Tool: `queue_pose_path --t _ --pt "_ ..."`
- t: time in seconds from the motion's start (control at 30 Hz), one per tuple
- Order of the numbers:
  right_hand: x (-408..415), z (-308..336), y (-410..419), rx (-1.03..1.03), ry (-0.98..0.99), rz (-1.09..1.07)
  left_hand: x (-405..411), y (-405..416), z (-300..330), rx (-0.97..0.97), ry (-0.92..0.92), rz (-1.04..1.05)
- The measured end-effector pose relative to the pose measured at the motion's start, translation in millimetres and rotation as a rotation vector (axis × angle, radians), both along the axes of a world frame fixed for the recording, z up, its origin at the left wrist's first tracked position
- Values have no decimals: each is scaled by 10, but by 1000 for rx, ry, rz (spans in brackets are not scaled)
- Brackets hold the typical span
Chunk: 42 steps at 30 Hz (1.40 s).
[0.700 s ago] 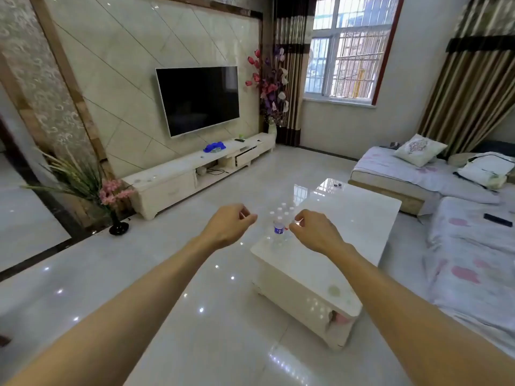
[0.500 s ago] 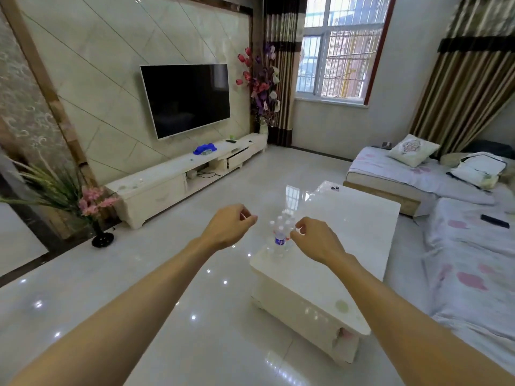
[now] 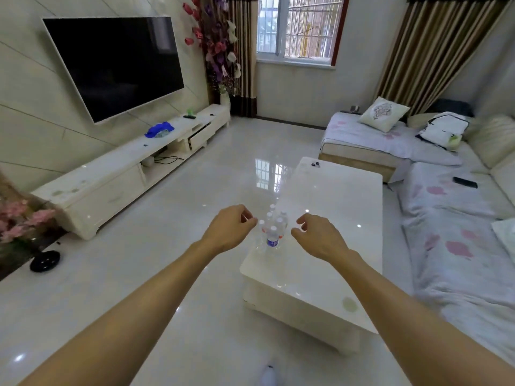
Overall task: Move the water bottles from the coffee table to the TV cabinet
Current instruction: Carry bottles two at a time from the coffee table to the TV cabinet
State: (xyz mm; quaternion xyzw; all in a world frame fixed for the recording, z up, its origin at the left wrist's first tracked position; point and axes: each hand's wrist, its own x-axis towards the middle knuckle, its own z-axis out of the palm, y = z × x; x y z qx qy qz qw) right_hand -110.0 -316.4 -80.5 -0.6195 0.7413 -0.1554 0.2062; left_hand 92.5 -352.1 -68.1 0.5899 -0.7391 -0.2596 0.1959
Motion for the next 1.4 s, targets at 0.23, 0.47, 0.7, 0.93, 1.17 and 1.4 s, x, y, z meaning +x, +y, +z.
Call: queue_pose_path --t 0.23,0.47,0.7,0.93,1.17,1.4 --pt "-72 -494 -1272 79 -100 -45 -244 -1301 -449 125 -39 -5" --pt "-188 -922 -2243 204 -158 -74 -498 -2394 -919 287 -122 -29" --pt "-288 -1488 -3028 346 -166 -161 -680 -3369 -1482 407 -104 -112" --pt "-210 -2207 -3644 466 -150 -237 -801 -4192 -2209 556 -160 -257" --pt "-219 -2884 -3962 593 -157 -279 -964 -4661 -2916 578 -311 -455" --pt "-203 -3599 -4125 627 -199 -276 -1094 -4713 -3630 605 -451 -551"
